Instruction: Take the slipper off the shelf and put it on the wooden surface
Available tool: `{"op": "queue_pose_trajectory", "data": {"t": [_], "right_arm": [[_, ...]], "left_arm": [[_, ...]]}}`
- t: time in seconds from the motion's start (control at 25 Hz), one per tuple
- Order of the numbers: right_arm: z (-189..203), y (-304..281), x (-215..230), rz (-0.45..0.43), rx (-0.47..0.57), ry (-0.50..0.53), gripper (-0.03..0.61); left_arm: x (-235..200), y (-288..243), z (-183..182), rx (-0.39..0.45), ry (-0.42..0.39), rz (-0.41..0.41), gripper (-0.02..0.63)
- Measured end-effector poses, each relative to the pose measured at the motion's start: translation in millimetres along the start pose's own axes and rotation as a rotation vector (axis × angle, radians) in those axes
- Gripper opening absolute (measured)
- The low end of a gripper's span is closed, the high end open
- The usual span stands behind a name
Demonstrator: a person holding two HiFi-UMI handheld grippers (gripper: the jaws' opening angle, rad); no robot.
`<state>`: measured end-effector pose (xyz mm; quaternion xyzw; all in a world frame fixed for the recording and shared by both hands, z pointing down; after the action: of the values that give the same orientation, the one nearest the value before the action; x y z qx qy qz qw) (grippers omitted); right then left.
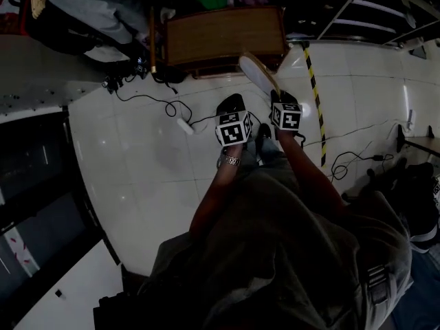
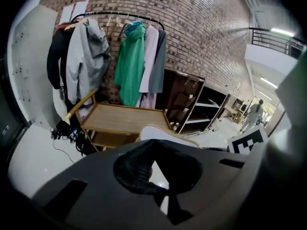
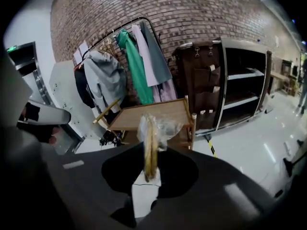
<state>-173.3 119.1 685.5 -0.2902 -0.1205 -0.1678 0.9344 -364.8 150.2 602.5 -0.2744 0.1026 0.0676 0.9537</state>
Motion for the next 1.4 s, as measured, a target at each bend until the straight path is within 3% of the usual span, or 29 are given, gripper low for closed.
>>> {"op": "queue_pose_trajectory", "data": {"t": [0.16,0.32,0.6,0.76,0.96,1.04,1.16,1.2,1.32,1.36,1.4], "right_arm": [[10,0,-5,0.011,-0.016,-0.028,0.060],[2,-16,4,0.064,0.022,-0.064,0.060],[-12,-104,45,0.257,0.262,-0.595,0.060],[-33,-167,70,0.366,0.342,-0.767,0.061],[-31,-211,89,0.437,0.218,-0.729,0.066],[-29,-224,95,0.426,0.152,-0.682,0.094],[-29,-238,93,0.346,0.013,-0.566,0.377],[-27,-236,92,0.321,-0.035,-0.538,0.413],[-17,-213,91,0.274,-0.141,-0.420,0.443],[-16,-196,85,0.263,-0.156,-0.346,0.425],[-17,-176,75,0.242,-0.159,-0.264,0.365]], "left_arm": [[-26,9,7,0.010,0.029,-0.044,0.002],[-35,15,7,0.029,0.028,-0.034,0.002],[-38,26,29,-0.008,0.016,-0.009,0.003],[-36,19,28,-0.024,0.015,0.015,0.002],[-36,12,35,-0.044,0.027,0.022,0.002],[-34,7,36,-0.048,0.034,0.031,0.002],[-35,0,37,-0.049,0.034,0.037,0.002],[-35,-2,37,-0.049,0.034,0.040,0.003],[-35,-11,26,-0.037,0.047,0.048,0.003],[-35,-13,18,-0.029,0.051,0.051,0.002],[-34,-16,9,-0.021,0.052,0.058,0.002]]}}
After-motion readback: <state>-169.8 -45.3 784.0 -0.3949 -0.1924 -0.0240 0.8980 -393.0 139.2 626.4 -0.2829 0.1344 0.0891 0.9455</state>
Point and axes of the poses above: the fingertips, and each gripper's own axes: y backward along the fingers, x to its right, z out of its underside, the point moved 9 cm from there along y, backward along the fingers, and after that the axes turned 15 degrees about x, right-handed, at the moved point
